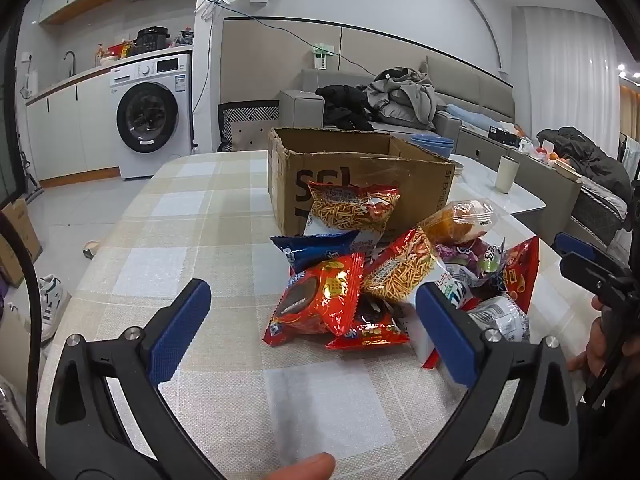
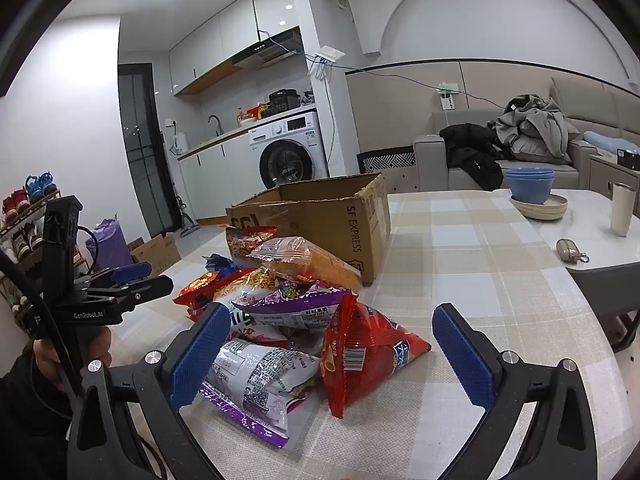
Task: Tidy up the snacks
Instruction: 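Move both tools toward the snack pile beside the cardboard box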
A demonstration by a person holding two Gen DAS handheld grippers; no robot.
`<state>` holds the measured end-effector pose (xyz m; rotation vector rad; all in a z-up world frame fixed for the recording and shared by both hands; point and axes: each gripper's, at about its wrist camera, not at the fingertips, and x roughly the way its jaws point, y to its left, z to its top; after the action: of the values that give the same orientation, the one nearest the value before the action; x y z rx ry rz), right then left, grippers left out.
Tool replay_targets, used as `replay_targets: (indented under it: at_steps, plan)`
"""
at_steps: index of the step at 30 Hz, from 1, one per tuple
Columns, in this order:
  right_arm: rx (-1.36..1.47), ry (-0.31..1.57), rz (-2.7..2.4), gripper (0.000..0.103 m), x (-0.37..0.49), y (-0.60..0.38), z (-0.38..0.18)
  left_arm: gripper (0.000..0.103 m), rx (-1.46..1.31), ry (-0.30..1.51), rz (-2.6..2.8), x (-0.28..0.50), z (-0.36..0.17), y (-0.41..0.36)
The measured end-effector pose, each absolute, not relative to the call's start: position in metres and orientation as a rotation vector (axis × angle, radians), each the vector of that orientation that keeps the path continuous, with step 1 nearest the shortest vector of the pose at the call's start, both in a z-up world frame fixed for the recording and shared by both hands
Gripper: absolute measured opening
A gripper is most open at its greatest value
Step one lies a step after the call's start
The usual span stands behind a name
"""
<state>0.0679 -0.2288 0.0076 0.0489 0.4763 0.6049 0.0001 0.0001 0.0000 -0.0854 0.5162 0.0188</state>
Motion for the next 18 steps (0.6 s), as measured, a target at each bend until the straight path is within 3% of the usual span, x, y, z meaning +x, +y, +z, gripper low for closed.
replay_targets:
  at_steps: [18]
  plan:
    - [0.054,0.502,0.589,0.103,0.0709,-0.2330,0.0052,0.102,-0.093,0.502,0.017,0.0041,-0.0004,-0.0045]
